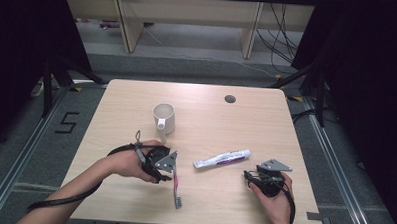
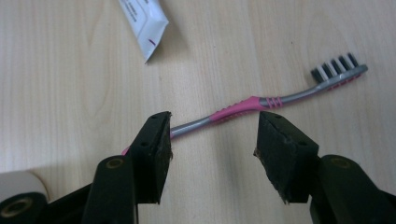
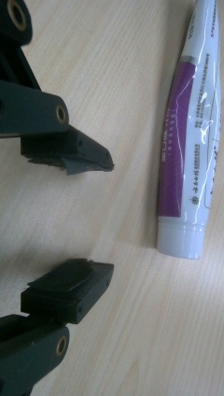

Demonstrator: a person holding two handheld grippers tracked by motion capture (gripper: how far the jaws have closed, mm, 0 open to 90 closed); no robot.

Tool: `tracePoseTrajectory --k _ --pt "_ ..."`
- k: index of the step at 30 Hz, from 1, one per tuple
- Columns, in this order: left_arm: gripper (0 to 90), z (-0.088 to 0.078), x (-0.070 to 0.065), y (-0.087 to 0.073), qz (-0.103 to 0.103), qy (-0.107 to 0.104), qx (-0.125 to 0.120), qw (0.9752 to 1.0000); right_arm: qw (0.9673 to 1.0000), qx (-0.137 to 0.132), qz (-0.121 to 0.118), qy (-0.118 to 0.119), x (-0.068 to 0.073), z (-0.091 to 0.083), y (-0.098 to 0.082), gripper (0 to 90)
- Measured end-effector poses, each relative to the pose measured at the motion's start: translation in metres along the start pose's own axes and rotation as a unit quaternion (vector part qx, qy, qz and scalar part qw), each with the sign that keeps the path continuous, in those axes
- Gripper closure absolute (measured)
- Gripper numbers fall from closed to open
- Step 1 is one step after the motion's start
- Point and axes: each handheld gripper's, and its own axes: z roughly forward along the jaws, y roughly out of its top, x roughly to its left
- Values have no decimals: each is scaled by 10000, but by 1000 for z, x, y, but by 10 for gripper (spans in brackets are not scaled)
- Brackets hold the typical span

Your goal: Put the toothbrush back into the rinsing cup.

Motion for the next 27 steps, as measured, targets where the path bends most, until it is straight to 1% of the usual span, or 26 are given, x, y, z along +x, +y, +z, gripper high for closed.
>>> tracePoseTrajectory --k 1,2,4,8,12,14,15,18,19,20,21,22,26,27 --pt "440 3 1 1 69 -47 46 10000 10000 -39 -82 -12 -1 1 0 442" --pt "432 5 1 3 156 -76 110 9998 10000 -4 -20 2 0 0 0 442" --pt "425 9 2 5 290 -184 196 9992 10000 -3 -24 -1 0 0 0 442" --pt "421 14 3 7 469 -378 321 9977 10000 -4 -26 -4 0 0 0 441" --pt "431 18 3 7 764 -553 540 9941 10000 -5 -25 -4 0 0 0 441" --pt "439 18 4 8 907 -584 617 9923 10000 -6 -26 -5 0 0 0 441" --pt "440 18 4 8 941 -590 625 9918 10000 -5 -25 -5 0 0 0 441" --pt "443 19 6 9 1078 -667 681 9896 10000 -6 -30 2 0 0 0 441" --pt "452 20 7 9 1135 -670 685 9889 9999 42 123 2 3 0 0 441" --pt "452 20 7 9 1187 -687 686 9882 9999 42 123 2 3 0 0 441" --pt "457 21 8 10 1254 -695 694 9872 10000 15 30 4 2 0 0 441" --pt "460 22 8 10 1312 -722 711 9862 10000 15 31 4 2 0 0 441" --pt "467 24 10 12 1432 -805 725 9837 10000 9 46 5 2 0 0 441" --pt "474 25 11 12 1466 -834 714 9831 10000 -42 62 47 2 2 -1 441"
